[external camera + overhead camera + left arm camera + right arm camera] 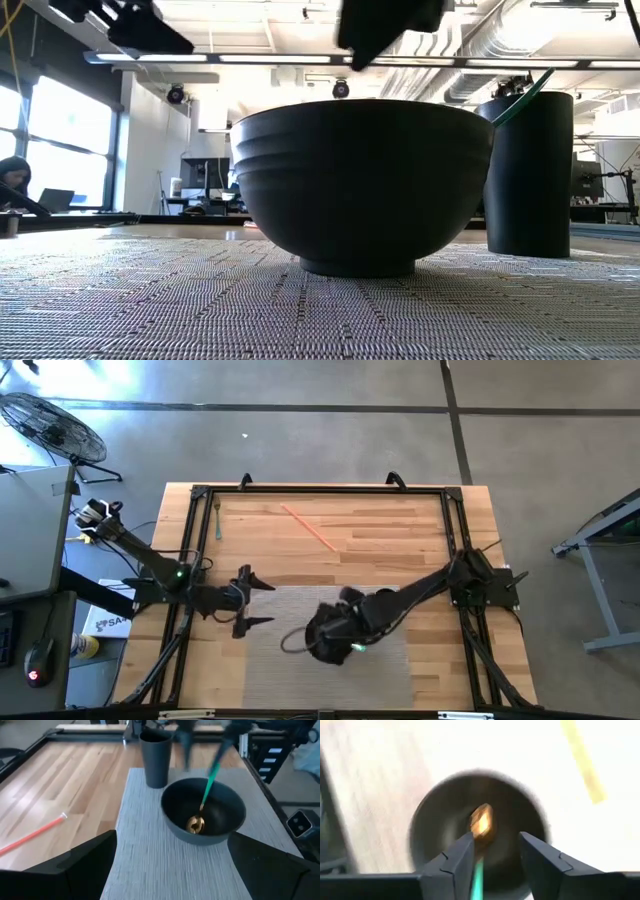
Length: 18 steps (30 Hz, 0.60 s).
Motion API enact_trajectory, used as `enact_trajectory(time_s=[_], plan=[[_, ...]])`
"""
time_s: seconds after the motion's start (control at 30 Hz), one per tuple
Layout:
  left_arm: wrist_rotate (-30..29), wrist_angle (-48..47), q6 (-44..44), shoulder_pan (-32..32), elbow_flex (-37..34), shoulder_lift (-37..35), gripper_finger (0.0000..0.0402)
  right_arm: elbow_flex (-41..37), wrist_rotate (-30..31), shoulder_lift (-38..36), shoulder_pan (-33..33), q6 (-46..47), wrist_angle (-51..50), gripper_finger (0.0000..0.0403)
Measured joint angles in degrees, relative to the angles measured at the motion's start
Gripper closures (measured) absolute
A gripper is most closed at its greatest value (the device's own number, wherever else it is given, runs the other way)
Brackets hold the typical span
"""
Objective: Pick & Place Utensil
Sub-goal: Put the orange straw into the black cup
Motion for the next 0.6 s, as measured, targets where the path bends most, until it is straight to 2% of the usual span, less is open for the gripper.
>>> enact_trajectory(time_s=[0.17, 0.3, 0.4, 0.6], plan=[[0.43, 5.19, 1.27, 0.07, -5.92, -4.92, 0.0027, 1.67, 6.85, 0.01, -6.07, -3.19, 0.51, 0.0218], [0.83, 5.7, 0.37, 0.07, -8.29, -8.29, 0.0027, -2.04, 9.21, -0.04, -12.77, -3.3, 4.16, 0.0195], [1.71, 5.66, 0.19, 0.04, -8.64, -9.21, 0.0027, -6.95, 10.01, 0.01, -18.43, -3.52, 8.49, 0.0178], [1.86, 5.69, 1.11, 0.07, -8.64, -9.32, 0.0027, -21.84, 8.21, 0.09, -28.09, -7.39, 26.58, 0.0156]])
